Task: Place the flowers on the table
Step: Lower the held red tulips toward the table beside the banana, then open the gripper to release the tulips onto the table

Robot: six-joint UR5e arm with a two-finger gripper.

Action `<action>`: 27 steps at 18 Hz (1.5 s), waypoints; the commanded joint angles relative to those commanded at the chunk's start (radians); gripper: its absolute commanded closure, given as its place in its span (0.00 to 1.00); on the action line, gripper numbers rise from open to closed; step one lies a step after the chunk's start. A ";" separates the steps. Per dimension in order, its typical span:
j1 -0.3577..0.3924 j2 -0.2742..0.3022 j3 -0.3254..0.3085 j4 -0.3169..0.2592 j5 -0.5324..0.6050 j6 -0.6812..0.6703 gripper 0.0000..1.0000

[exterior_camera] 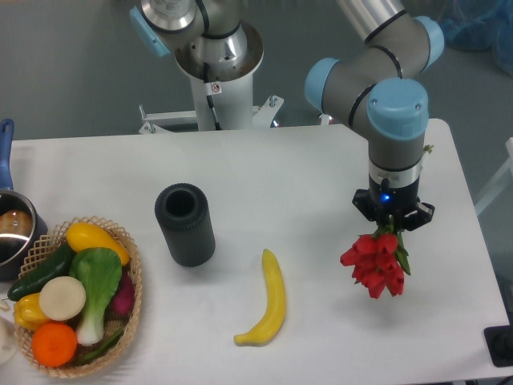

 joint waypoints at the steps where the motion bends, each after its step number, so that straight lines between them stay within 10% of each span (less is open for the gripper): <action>1: 0.000 -0.002 -0.003 0.002 0.006 0.000 0.90; 12: -0.020 -0.087 -0.005 0.005 0.006 -0.009 0.74; 14: -0.020 -0.089 -0.009 0.003 0.000 -0.009 0.56; 16: -0.020 -0.091 -0.021 0.024 0.000 -0.008 0.01; 27: 0.078 0.007 -0.083 0.106 -0.009 0.000 0.00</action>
